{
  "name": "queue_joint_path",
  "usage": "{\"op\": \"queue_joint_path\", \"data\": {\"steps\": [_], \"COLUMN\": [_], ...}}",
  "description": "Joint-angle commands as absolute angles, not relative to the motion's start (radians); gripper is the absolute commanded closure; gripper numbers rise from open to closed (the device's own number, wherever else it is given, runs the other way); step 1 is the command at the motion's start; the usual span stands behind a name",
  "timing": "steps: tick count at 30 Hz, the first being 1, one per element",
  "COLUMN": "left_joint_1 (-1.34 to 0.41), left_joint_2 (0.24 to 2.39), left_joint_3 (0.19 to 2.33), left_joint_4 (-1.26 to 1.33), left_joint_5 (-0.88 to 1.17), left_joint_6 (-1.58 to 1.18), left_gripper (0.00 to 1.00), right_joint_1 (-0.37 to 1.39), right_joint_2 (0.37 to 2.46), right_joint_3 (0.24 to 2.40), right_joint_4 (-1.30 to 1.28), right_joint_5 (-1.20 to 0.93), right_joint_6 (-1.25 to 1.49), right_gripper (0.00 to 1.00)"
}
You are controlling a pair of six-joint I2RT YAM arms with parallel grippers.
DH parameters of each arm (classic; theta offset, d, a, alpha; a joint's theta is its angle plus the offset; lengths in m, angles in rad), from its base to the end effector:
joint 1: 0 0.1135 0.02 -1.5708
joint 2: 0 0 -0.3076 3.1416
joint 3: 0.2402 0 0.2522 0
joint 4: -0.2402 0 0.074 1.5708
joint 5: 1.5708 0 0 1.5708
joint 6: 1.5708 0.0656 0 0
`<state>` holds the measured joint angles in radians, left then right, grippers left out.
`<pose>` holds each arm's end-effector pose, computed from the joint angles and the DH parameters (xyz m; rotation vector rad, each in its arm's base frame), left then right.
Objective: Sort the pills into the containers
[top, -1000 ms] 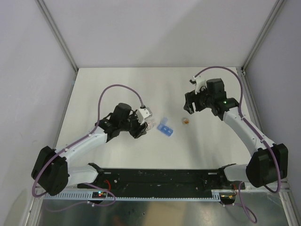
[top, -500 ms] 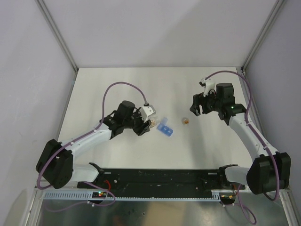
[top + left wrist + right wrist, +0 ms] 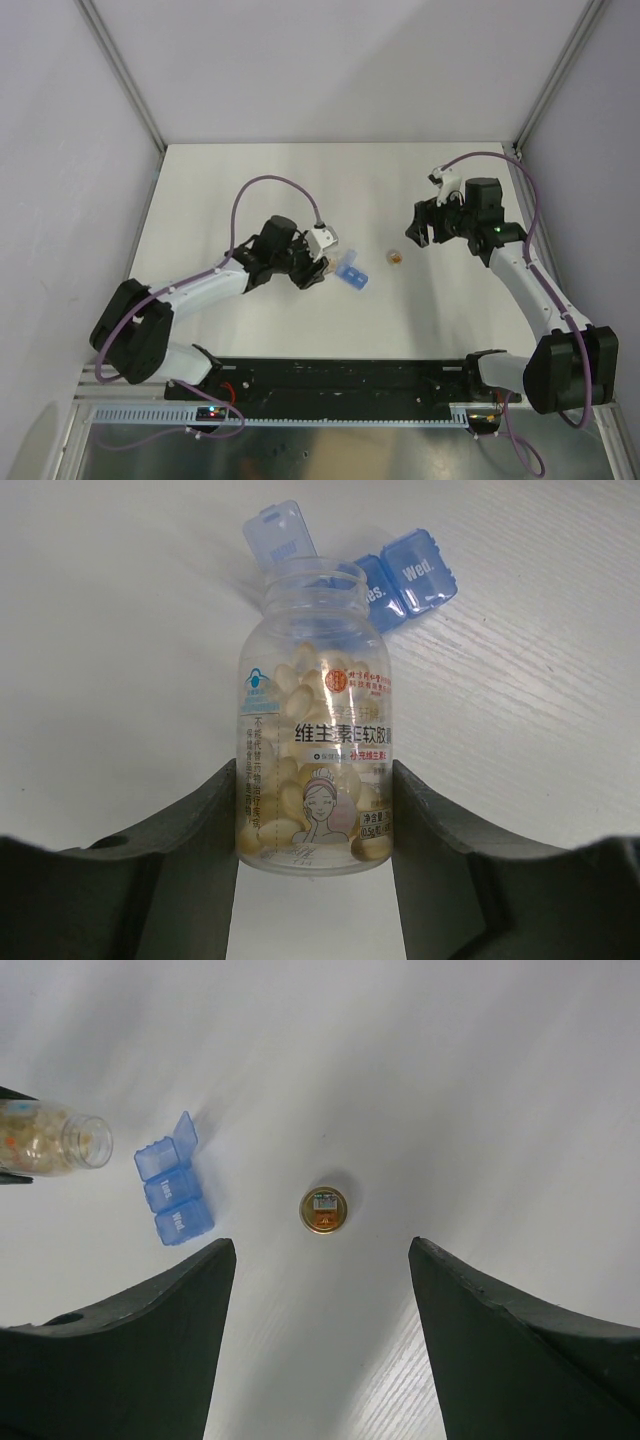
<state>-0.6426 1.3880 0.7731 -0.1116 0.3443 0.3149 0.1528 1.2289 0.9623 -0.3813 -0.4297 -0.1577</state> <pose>0.2271 -0.1977 0.2335 1.2205 1.9610 -0.5637 0.2682 0.0689 0.3160 -0.5701 2.1146 0.4725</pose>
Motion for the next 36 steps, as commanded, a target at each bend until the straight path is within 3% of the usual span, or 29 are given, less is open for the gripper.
{"op": "queue_joint_path", "data": {"steps": [1, 36], "left_joint_1": [-0.653, -0.680], "left_joint_2": [1.418, 1.562], "left_joint_3": [0.808, 0.955], "left_joint_4": [-0.053, -0.258], "left_joint_5": [0.337, 0.292], "left_joint_6": [0.325, 0.403], "left_gripper": [1.00, 1.00], "right_joint_1": [0.143, 0.112], "right_joint_2": [1.204, 1.201], "right_joint_3": [0.958, 0.947], "right_joint_4": [-0.342, -0.350], "right_joint_5": [-0.454, -0.520], "right_joint_6": [-0.159, -0.161], "right_gripper": [0.24, 0.22]}}
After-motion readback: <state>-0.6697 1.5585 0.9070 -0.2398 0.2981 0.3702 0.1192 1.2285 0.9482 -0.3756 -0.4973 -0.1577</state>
